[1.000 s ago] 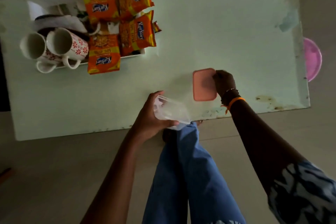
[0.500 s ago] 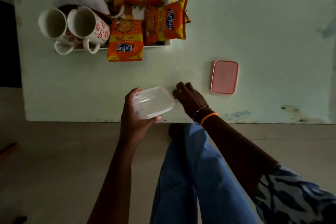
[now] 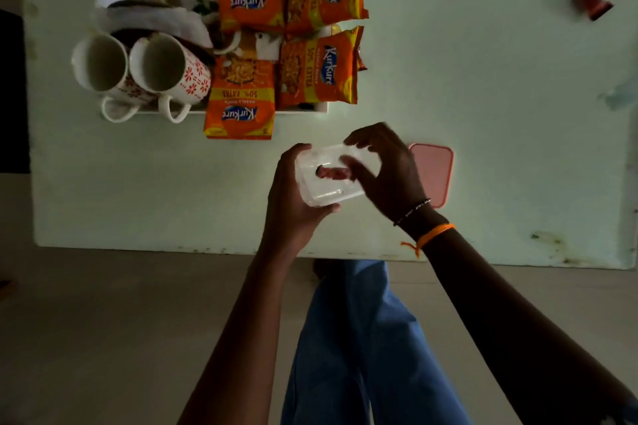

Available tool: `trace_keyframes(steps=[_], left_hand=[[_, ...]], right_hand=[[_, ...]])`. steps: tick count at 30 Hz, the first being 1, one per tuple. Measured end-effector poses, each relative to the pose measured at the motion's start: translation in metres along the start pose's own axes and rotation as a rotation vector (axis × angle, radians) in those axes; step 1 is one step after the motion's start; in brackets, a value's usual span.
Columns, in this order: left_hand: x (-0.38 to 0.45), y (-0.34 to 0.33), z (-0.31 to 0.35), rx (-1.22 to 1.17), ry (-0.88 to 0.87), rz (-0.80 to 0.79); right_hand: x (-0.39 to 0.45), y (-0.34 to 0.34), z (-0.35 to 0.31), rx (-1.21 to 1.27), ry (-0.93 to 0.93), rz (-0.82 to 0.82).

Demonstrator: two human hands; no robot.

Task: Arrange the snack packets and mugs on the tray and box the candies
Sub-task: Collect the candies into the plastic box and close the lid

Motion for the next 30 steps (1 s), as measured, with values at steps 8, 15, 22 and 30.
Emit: trace_keyframes(steps=[8,15,22,30], left_hand=[[0.017,-0.006,0.001,0.034,-0.023,-0.021],[0.028,-0.009,0.009,0.018,-0.046,-0.02],[0.03,-0.021,0.017,0.012,-0.059,-0.036],[0.037,-0.057,0.048,-0.014,-0.09,-0.069]], right_hand=[[0.099,-0.033,0.068,-0.384,-0.036,-0.24],[0.112,-0.036,0.079,-0.599,0.105,-0.215],[0.062,0.041,0.069,-0.131,-0.098,0.188],[0.026,0.054,0.048,-0.1,-0.046,0.013]])
Point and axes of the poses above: each hand's wrist, its own x-axis towards the middle knuckle, its own y-axis out of the back of the hand, z = x × y, the point moved 9 cm from there along x, towards the middle knuckle, and after that the axes turned 7 degrees about z, right-handed, at the moved point
